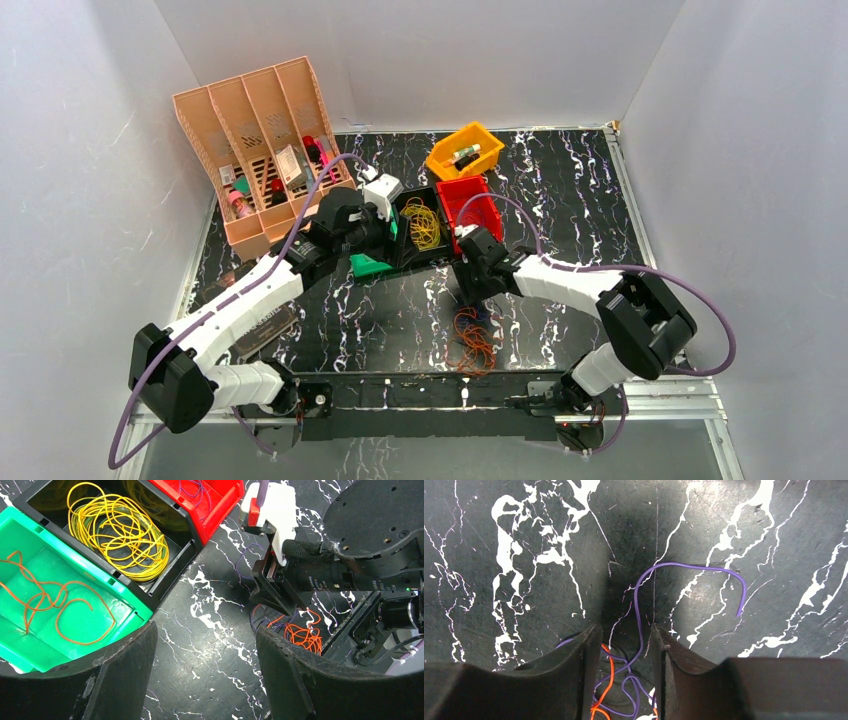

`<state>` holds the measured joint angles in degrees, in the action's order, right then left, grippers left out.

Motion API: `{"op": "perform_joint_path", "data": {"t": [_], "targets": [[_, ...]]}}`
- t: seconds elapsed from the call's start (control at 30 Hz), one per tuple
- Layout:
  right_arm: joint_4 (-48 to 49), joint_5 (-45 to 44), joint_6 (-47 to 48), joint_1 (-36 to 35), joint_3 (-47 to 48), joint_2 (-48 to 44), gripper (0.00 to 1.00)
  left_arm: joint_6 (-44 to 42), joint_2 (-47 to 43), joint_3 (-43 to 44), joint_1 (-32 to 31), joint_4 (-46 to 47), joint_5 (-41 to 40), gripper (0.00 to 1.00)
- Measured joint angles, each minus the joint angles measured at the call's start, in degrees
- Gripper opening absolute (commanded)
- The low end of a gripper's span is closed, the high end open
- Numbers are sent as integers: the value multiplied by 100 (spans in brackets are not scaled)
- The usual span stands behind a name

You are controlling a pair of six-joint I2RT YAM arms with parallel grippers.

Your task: Untangle the cables

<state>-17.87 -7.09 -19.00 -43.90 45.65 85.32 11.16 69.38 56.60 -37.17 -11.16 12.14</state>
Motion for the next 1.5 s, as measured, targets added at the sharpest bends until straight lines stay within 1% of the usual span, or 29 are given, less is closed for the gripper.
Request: {"op": "perform_joint_path", "data": {"t": [0.13, 0.27, 0.37, 0.47, 0.63, 0.8, 0.93, 1.1, 1.13, 1.17, 1.3, 1.5], "targets": [[-4, -11, 70, 0, 7, 79, 25, 0, 31, 0, 0, 0, 39, 71], [-9, -184, 96, -4, 33, 85, 1, 22, 33, -2, 0, 9, 39, 71], [-4, -291, 81, -4, 33, 61, 0, 48, 17, -87, 0, 61, 39, 71], [-4, -352, 72, -7, 33, -149, 0, 85, 11, -201, 0, 87, 44, 71], [2, -479, 28, -11, 33, -1016, 0, 153, -87, -374, 0, 256, 138, 72], [-20, -549, -37, -9, 164, -1939, 0, 247, -208, -501, 0, 654, 474, 75], [-39, -570, -87, -9, 415, -2371, 0, 420, -208, -643, 0, 1123, 918, 84], [-59, -656, -227, -9, 763, -2752, 0, 892, -26, -772, 0, 2031, 1600, 86], [-50, -750, -321, -11, 942, -2951, 0, 1226, 94, -922, -2, 2638, 1910, 86], [-57, -791, -356, -11, 979, -2997, 0, 1333, 122, -970, -31, 2809, 1974, 86], [-42, -981, -546, -11, 1200, -3182, 0, 1596, 310, -1110, -258, 3421, 2002, 86], [7, -1097, -772, -11, 1661, -3174, 0, 1672, 710, -1036, -769, 3873, 1792, 86]]}}
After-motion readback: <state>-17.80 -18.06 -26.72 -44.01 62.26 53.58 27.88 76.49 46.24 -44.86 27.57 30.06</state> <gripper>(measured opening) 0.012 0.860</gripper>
